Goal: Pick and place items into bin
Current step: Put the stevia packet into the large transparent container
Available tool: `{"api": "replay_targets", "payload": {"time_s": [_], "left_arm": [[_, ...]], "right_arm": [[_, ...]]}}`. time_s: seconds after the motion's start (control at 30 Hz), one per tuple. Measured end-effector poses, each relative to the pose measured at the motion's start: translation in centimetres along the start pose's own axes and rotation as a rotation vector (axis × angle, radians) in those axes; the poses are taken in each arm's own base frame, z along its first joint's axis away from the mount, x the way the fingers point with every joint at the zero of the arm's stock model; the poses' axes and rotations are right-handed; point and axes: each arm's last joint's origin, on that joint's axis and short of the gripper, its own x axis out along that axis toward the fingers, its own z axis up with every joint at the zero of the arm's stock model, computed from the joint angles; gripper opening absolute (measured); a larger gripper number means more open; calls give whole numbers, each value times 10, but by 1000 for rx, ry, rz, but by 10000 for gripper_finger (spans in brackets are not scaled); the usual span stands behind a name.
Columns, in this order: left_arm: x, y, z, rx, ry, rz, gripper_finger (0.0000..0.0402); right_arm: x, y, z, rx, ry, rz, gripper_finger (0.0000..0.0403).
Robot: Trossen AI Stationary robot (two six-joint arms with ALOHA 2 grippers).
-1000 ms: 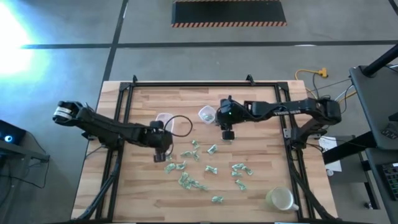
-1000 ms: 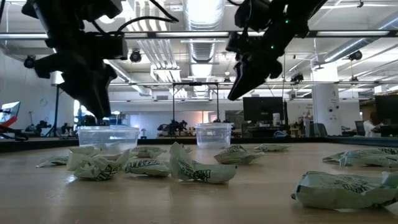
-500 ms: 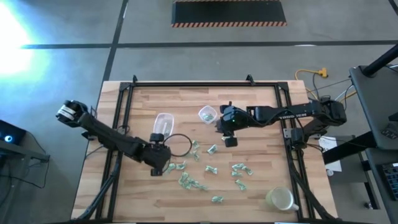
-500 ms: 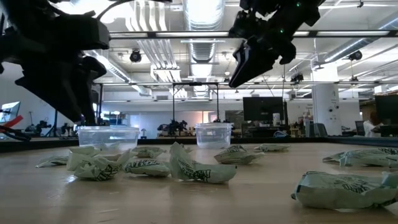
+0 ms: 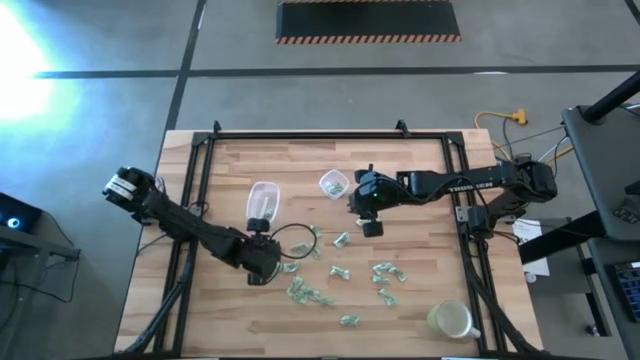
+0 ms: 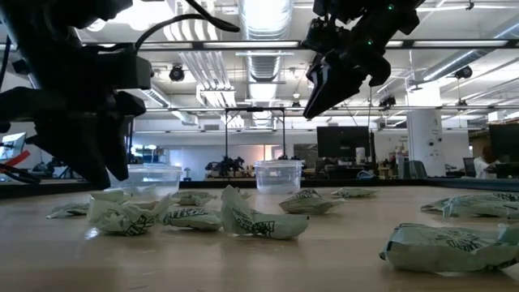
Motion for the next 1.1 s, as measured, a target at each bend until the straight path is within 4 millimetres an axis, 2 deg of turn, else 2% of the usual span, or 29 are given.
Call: {"api": "replay_targets", "payload": {"time_s": [0.5, 0.63, 0.93, 1.1], "left_arm": [[13, -6, 0, 5, 31, -35, 142], [13, -7, 0, 3, 37, -53, 113], [13, -6, 0, 3, 43, -54, 12], [13, -4, -2, 7, 59, -41, 4]], "right_arm": [[0, 0, -1, 19, 6, 2, 82], [0, 0, -1, 19, 5, 2, 77], [0, 0, -1, 19, 5, 2, 68], [0, 0, -1, 19, 5, 2, 68]]}}
